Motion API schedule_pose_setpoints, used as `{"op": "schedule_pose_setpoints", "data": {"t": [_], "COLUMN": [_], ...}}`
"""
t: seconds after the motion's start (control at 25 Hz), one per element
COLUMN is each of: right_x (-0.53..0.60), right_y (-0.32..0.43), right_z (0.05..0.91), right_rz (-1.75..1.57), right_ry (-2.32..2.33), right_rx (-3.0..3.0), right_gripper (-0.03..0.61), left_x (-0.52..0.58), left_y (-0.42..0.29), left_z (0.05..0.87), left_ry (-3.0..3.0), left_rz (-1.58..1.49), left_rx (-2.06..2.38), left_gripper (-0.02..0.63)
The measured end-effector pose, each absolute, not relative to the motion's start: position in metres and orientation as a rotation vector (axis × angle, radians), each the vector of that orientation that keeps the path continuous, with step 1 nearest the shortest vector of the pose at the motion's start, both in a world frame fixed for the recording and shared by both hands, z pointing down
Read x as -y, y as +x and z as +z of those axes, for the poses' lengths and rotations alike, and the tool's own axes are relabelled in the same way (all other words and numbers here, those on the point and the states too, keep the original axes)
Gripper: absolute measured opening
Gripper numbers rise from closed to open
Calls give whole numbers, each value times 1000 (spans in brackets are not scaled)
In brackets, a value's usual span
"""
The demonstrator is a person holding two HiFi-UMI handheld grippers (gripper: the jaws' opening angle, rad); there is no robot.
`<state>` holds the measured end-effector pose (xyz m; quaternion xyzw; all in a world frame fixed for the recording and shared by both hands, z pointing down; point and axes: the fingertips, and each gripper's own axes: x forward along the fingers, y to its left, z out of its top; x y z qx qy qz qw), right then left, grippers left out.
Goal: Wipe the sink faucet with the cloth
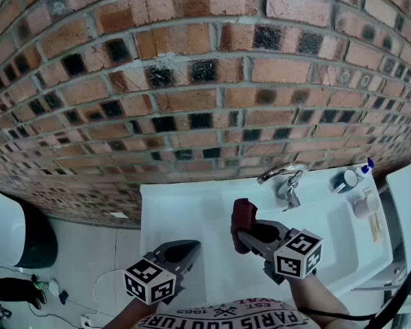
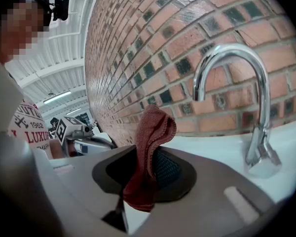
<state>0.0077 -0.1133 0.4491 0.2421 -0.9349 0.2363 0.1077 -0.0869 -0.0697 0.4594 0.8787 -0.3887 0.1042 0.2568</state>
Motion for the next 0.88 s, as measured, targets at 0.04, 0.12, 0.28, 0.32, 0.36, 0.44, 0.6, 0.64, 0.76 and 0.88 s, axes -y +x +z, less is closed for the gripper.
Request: {"op": "schedule_pose_setpoints", "data": {"t": [0.04,0.12,0.28,0.32,0.36,0.44,0.6,0.64,0.76,0.88], "right_x": [121,136,163,169,174,182,197,199,203,203], "right_y": [9,12,18,19,20,22,29,31,36,37], "right_z": [439,421,396,391,388,385,396,401,411,414], "right_rz": [663,597,508,495,485,473,550,602,738,759], "right_ry": [727,759,826,841,854,878,940,955,972,985], "right_rx": [2776,2815,2842,2845,2847,2845,2812,2805,2806,2804], "right_gripper": [92,92,92,92,92,92,91,92,91,91], "left_x": [70,69,68,68,68,68,68,69,70,71], "left_y": [-86,-86,-86,-87,-87,-87,-89,-89,-91,-92], "left_z": [460,461,462,463,463,463,465,466,465,464], "left_ry": [2384,2384,2378,2377,2377,2375,2370,2369,2368,2370], "left_rz": [284,286,288,289,290,291,295,297,298,298], "left_rx": [1054,1052,1054,1055,1056,1057,1057,1058,1065,1070], "left_gripper": [5,6,6,5,6,5,5,6,5,6]}}
